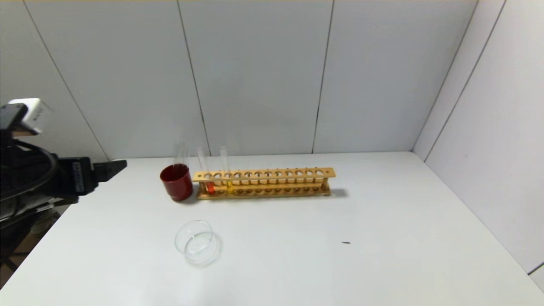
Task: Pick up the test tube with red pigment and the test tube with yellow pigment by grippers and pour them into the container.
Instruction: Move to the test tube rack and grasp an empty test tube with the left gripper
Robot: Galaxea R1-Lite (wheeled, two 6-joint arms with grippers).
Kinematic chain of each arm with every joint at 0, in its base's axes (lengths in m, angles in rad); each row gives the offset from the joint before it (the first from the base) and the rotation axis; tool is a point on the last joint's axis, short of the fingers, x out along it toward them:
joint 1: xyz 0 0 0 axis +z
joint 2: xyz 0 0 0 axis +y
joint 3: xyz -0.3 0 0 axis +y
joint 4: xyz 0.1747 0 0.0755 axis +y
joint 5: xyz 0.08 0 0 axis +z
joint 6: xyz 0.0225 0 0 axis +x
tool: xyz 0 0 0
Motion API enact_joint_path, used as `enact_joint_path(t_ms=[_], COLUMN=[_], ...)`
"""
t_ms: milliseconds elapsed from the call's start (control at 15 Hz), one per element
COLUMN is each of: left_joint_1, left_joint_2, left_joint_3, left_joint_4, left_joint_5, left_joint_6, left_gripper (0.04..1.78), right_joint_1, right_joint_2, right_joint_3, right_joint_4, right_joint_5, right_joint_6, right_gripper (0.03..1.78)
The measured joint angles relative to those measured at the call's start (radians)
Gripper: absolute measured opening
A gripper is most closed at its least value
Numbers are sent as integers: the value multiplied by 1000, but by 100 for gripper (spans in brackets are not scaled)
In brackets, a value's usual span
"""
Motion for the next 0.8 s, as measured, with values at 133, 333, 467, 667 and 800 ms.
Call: enact_joint_path(t_ms=[133,333,467,667,800], left_joint_1=[-59,-128,-155,-180,-204], left_joint_2=[180,420,539,611,630], left_joint_3=[-4,-9,-27,-43,-45], left_joint_4=[-149,-393,-540,-580,-579], left_joint_5=[129,239,261,247,240], left_joint_6=[-6,-7,-24,-46,-70], left_gripper=[175,175,175,175,175], right_joint_1=[0,0,0,0,0], right_joint_2=[0,0,0,0,0], right_joint_3=[0,0,0,0,0], right_joint_4=[0,0,0,0,0], right_joint_5=[0,0,0,0,0], right_joint_6=[0,0,0,0,0], right_gripper=[175,175,175,175,175])
